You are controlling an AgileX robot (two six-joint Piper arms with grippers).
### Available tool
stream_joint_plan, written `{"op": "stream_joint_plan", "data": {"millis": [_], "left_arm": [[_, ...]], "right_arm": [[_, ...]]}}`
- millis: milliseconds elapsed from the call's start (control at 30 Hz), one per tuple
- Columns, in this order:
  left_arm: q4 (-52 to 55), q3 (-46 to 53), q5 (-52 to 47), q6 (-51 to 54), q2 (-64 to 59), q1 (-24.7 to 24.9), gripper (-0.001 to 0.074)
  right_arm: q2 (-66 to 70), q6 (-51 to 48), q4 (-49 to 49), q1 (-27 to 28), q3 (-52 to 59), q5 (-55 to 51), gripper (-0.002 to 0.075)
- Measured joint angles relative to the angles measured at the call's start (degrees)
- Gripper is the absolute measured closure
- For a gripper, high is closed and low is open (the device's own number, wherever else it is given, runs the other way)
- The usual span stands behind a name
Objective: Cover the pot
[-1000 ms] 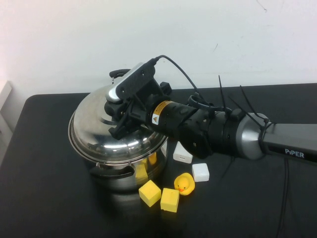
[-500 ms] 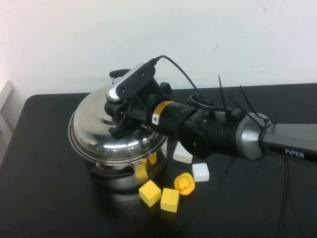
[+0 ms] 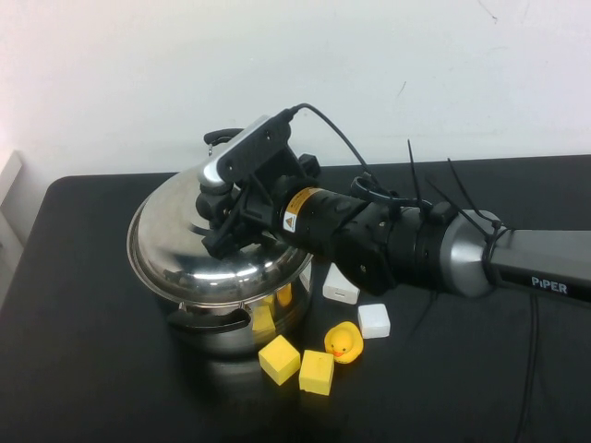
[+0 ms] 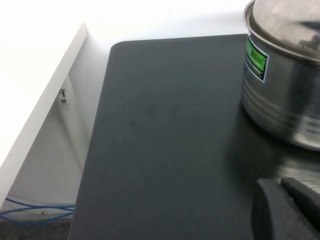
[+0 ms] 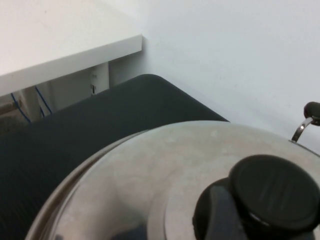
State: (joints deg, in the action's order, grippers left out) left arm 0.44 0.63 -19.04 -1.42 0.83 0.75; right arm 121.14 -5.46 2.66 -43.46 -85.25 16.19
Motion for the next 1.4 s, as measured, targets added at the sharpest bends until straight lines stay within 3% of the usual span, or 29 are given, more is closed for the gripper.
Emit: {"op": "stream_joint_plan", "data": {"millis": [300,567,667,1067,1400], "left_arm": [[0.00,0.00,0.00,0.00,0.00,0.00,0.0737],[0.00,0.00,0.00,0.00,0.00,0.00,0.0736],[0.00,0.00,0.00,0.00,0.00,0.00,0.0736],[0.00,0.00,0.00,0.00,0.00,0.00,0.0736],[0.00,0.00,0.00,0.00,0.00,0.00,0.0736]], "right_arm": [[-6.28,0.00,0.24,0.00,0.49,-6.02,0.0350],[-27.90,0.00,0.33,0.00,15.90,-6.43,0.0656],[-35.57,-0.33,0.33,0.00,22.92,-6.85,0.0706],[-59.18,-9.68,0.36,0.00,38.43,-15.30,0.0727],[-83.69,-10.24,0.46,0.13,58.13,-16.53,0.0727]]}}
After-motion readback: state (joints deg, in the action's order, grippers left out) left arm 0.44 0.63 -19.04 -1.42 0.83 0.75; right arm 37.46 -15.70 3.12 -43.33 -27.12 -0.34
